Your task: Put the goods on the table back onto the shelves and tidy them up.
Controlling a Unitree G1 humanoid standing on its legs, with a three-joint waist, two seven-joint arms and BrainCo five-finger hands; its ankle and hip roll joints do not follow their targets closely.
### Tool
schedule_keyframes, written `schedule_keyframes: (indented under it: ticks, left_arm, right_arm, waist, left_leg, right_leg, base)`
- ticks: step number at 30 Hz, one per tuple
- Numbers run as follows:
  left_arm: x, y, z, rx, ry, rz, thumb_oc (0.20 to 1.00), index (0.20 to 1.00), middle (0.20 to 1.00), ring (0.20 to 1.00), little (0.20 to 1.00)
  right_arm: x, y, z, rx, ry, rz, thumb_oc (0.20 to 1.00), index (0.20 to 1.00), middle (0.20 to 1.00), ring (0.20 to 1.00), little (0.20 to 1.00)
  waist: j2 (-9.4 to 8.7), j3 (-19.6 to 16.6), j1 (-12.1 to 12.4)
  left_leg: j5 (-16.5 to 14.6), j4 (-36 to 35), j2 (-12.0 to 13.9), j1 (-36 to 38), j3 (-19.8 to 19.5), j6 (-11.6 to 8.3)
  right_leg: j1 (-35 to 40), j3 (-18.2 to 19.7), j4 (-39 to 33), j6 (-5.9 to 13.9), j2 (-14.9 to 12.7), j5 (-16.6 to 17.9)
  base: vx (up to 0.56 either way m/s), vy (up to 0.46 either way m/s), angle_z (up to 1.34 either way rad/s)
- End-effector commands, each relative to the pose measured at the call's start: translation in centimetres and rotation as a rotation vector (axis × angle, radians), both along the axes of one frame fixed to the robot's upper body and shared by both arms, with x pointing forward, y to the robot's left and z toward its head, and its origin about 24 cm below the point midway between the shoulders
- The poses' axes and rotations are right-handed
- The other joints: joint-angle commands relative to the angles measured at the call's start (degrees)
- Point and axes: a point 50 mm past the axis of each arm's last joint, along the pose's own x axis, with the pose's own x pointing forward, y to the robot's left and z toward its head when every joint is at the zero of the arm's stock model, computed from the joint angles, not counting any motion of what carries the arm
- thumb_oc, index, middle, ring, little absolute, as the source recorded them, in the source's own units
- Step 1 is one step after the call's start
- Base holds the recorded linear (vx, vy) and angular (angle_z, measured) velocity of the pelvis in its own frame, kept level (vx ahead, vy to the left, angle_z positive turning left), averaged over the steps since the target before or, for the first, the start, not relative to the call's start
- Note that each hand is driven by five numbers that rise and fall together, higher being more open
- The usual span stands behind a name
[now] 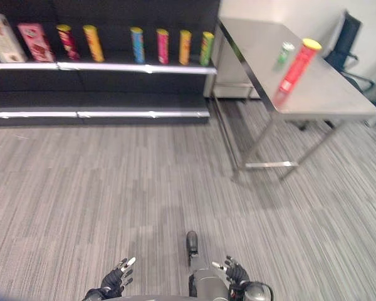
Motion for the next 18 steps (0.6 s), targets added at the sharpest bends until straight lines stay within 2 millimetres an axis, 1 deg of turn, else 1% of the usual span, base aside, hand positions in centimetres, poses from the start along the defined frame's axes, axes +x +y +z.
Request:
schedule_keyframes:
  ticks: [1,3,7,8,11,12,13,16,18]
  left_arm:
    - [2.5,0.6,1.2,0.064,-0.103,-0.093,1.000,1.000,1.000,1.000,1.000]
    - [3.1,0.4,1.5,0.061,-0.129,-0.113,1.000,1.000,1.000,1.000,1.000]
    - [3.5,0.0,1.6,0.050,-0.146,-0.120,1.000,1.000,1.000,1.000,1.000]
    - [3.7,-0.2,1.7,0.044,-0.153,-0.119,1.000,1.000,1.000,1.000,1.000]
    - [3.6,-0.3,1.6,0.042,-0.144,-0.123,1.000,1.000,1.000,1.000,1.000]
    - [3.6,-0.3,1.6,0.041,-0.143,-0.123,1.000,1.000,1.000,1.000,1.000]
    - [3.5,-0.4,1.5,0.039,-0.137,-0.127,1.000,1.000,1.000,1.000,1.000]
    - [3.3,-0.5,1.4,0.037,-0.126,-0.128,1.000,1.000,1.000,1.000,1.000]
    - [3.1,-0.4,1.3,0.040,-0.119,-0.129,1.000,1.000,1.000,1.000,1.000]
  right_arm:
    - [2.4,-2.2,1.3,-0.063,-0.093,-0.007,1.000,1.000,1.000,1.000,1.000]
    - [2.2,-2.8,1.3,-0.078,-0.087,-0.011,1.000,1.000,1.000,1.000,1.000]
    - [2.1,-3.1,1.4,-0.083,-0.089,-0.022,1.000,1.000,1.000,1.000,1.000]
    - [2.1,-3.0,1.3,-0.080,-0.086,-0.027,1.000,1.000,1.000,1.000,1.000]
    - [2.1,-2.8,1.3,-0.072,-0.087,-0.025,1.000,1.000,1.000,1.000,1.000]
    - [2.1,-2.8,1.3,-0.072,-0.087,-0.025,1.000,1.000,1.000,1.000,1.000]
    - [2.1,-2.7,1.2,-0.069,-0.089,-0.025,1.000,1.000,1.000,1.000,1.000]
    - [2.0,-2.5,1.2,-0.063,-0.087,-0.025,1.000,1.000,1.000,1.000,1.000]
    - [1.9,-2.4,1.1,-0.060,-0.084,-0.023,1.000,1.000,1.000,1.000,1.000]
  waist:
    - [1.22,0.3,0.3]
    - [1.41,-0.5,-0.3]
    - [1.27,-1.3,-0.6]
    - [0.94,-1.7,-0.6]
    - [0.55,-2.1,-0.8]
    - [0.78,-2.1,-0.7]
    - [0.49,-2.4,-0.8]
    - [0.45,-2.7,-0.8]
    - [0.19,-2.7,-1.0]
  left_leg:
    - [12.1,-3.4,5.7,-2.3,4.8,-4.14]
    - [12.8,-2.3,6.8,-2.1,5.7,-4.43]
    - [12.7,0.5,7.4,-2.4,5.9,-4.75]
    - [12.7,2.2,7.6,-2.7,5.9,-4.94]
    - [13.2,4.0,7.8,-2.9,6.1,-5.09]
    - [12.9,4.0,8.0,-2.6,6.2,-5.08]
    - [13.3,4.7,7.9,-2.9,6.1,-5.12]
    - [13.3,5.5,8.0,-3.0,6.1,-5.20]
    - [13.4,7.9,7.8,-3.7,6.1,-5.26]
  right_leg:
    - [7.5,1.5,-4.6,1.99,-2.7,2.6]
    - [8.8,1.0,-5.4,1.96,-2.7,2.9]
    - [10.6,0.8,-6.4,1.98,-2.7,3.2]
    - [11.5,0.8,-6.7,1.95,-2.6,3.2]
    - [12.4,1.1,-6.6,2.05,-2.8,3.4]
    - [12.6,1.0,-6.7,2.02,-2.5,3.3]
    - [12.7,1.1,-6.9,2.07,-2.7,3.4]
    - [13.1,1.3,-7.1,2.04,-2.6,3.3]
    - [13.5,1.5,-7.0,2.07,-2.7,3.4]
  base:
    - [0.37,-0.141,1.01]
    - [0.23,-0.072,0.71]
    - [0.26,-0.107,0.16]
    - [0.24,-0.109,0.11]
    - [0.18,-0.081,-0.15]
    - [0.22,-0.095,-0.23]
    - [0.11,-0.046,0.00]
    - [0.14,-0.065,0.14]
    - [0.10,-0.050,0.00]
